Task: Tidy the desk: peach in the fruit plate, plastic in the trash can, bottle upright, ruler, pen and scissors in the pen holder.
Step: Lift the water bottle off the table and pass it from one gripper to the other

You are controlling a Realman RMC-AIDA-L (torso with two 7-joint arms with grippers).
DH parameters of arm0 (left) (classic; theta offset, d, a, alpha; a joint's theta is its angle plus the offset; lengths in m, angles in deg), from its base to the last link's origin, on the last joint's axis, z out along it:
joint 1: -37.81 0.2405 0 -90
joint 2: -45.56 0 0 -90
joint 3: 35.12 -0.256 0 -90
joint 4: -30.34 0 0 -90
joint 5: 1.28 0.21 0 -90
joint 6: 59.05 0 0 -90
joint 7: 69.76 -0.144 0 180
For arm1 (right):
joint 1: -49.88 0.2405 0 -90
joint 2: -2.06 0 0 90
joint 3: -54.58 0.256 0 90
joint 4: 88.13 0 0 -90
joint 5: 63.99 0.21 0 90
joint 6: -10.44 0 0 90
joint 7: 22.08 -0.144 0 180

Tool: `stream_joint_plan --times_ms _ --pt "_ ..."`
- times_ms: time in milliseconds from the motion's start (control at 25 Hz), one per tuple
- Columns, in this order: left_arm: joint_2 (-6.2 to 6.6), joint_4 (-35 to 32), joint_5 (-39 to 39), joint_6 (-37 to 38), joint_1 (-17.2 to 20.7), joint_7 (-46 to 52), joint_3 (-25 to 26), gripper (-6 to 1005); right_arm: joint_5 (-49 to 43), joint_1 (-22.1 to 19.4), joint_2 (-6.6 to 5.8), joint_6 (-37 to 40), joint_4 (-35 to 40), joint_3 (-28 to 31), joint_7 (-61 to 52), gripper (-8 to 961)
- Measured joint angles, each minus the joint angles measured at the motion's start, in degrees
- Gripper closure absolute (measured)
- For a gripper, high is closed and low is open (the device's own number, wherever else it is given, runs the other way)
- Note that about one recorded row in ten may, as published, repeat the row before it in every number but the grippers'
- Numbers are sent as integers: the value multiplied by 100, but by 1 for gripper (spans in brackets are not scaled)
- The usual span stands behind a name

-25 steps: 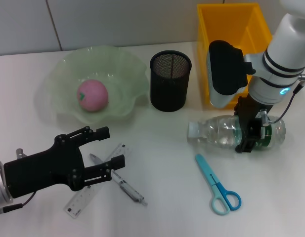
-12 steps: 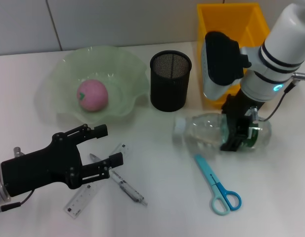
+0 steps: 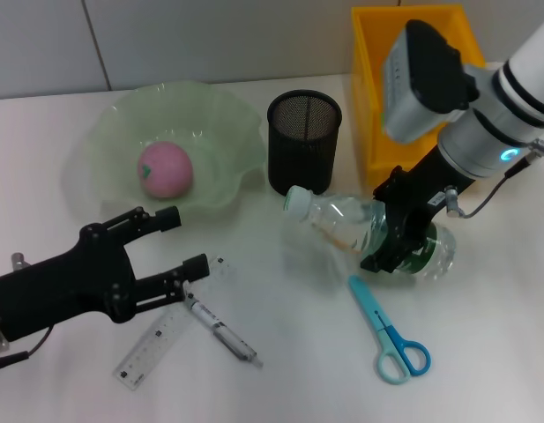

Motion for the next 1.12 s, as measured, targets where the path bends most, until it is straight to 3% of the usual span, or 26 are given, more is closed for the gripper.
stream_joint_plan --times_ms 120,400,720,880,1120 --pt "-1 0 -31 21 4 3 74 190 603 -274 -74 20 120 13 35 185" --pt "-15 64 -224 70 1 141 276 190 1669 -687 -117 49 209 407 463 185" --pt "-23 450 -702 100 -67 180 282 191 3421 -1154 -59 -4 -180 634 1477 184" --pt "-33 986 -1111 247 -194 234 282 191 3861 -1232 -1 -1 -450 664 1843 184" --pt "-53 1213 -1236 327 -350 246 277 192 4222 -1132 114 -24 -1033 608 2369 184"
